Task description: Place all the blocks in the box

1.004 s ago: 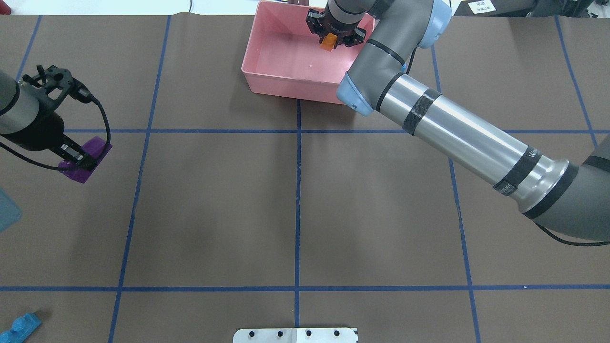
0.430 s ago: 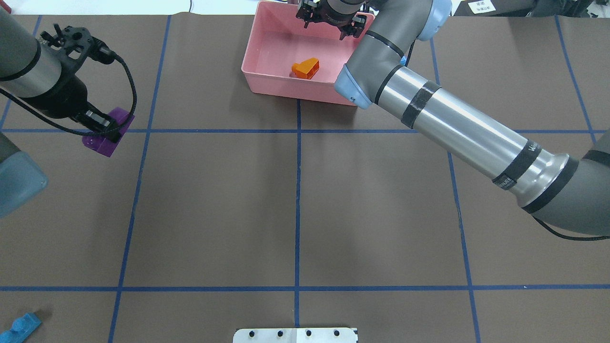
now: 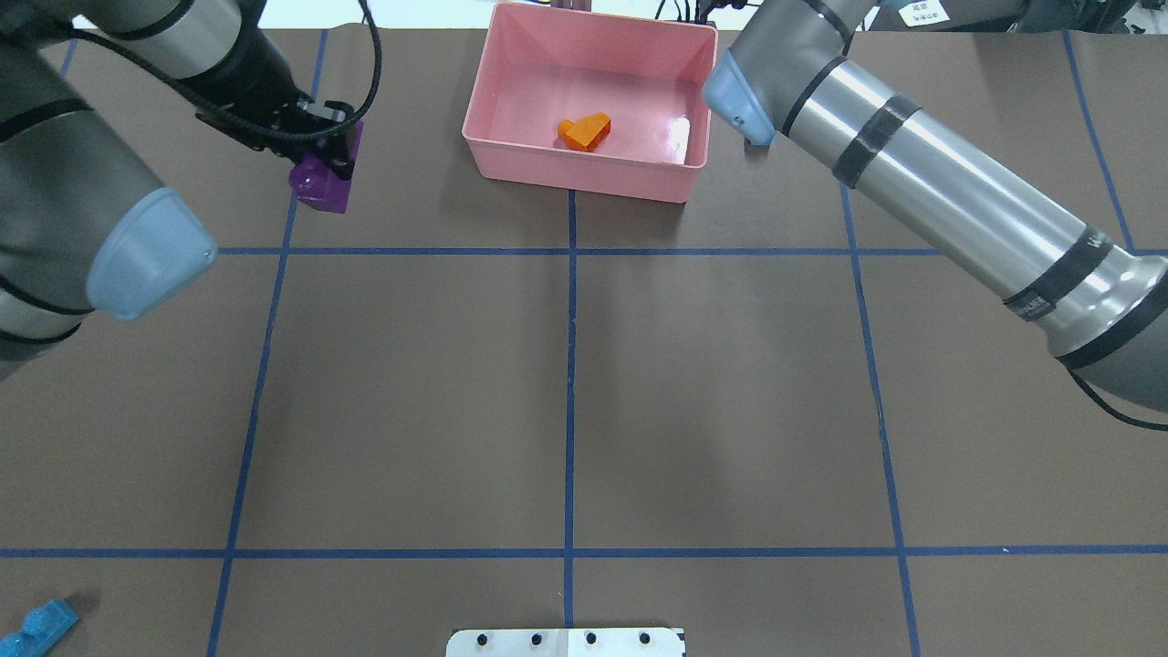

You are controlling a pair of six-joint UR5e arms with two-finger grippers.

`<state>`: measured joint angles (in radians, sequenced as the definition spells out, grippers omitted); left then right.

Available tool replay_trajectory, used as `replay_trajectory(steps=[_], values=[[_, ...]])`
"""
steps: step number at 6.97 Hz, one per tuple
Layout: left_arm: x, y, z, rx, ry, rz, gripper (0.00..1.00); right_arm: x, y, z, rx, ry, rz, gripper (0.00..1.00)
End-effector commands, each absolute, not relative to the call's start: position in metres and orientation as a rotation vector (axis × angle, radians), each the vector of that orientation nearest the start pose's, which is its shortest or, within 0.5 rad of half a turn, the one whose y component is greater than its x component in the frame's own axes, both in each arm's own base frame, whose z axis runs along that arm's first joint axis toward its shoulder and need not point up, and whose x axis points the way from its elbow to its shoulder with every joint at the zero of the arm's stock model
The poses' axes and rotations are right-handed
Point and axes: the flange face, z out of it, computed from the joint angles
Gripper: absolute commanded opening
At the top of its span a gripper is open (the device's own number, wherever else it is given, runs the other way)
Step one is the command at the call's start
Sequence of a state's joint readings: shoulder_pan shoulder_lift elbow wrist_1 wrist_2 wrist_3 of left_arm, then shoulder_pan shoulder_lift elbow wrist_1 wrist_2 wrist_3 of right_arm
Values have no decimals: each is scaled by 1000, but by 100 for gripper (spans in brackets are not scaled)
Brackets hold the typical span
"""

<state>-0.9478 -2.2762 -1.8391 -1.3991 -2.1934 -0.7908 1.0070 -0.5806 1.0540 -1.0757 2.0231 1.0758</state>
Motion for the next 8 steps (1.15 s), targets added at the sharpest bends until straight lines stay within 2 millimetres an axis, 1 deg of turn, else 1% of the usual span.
replay_trajectory(steps=[1, 2, 3, 4, 5, 6, 7, 8], values=[[356, -614, 123, 233, 1116, -71, 0, -288, -757, 279, 399, -911, 90, 99], [382, -640, 149, 240, 1195, -132, 0, -265, -761, 311, 414, -867, 49, 99], [406, -669, 139, 269, 1196, -166, 0, -257, -758, 337, 406, -845, 35, 99], [444, -683, 115, 303, 1159, -192, 0, -252, -751, 365, 427, -845, 15, 99], [479, -693, 105, 346, 1118, -220, 0, -249, -739, 398, 466, -858, 3, 99], [504, -708, 112, 379, 1098, -237, 0, -250, -729, 415, 489, -871, -9, 99], [519, -713, 127, 419, 1075, -261, 0, -277, -719, 417, 513, -867, -29, 99], [520, -715, 131, 421, 1063, -268, 0, -305, -713, 408, 529, -857, -48, 99]])
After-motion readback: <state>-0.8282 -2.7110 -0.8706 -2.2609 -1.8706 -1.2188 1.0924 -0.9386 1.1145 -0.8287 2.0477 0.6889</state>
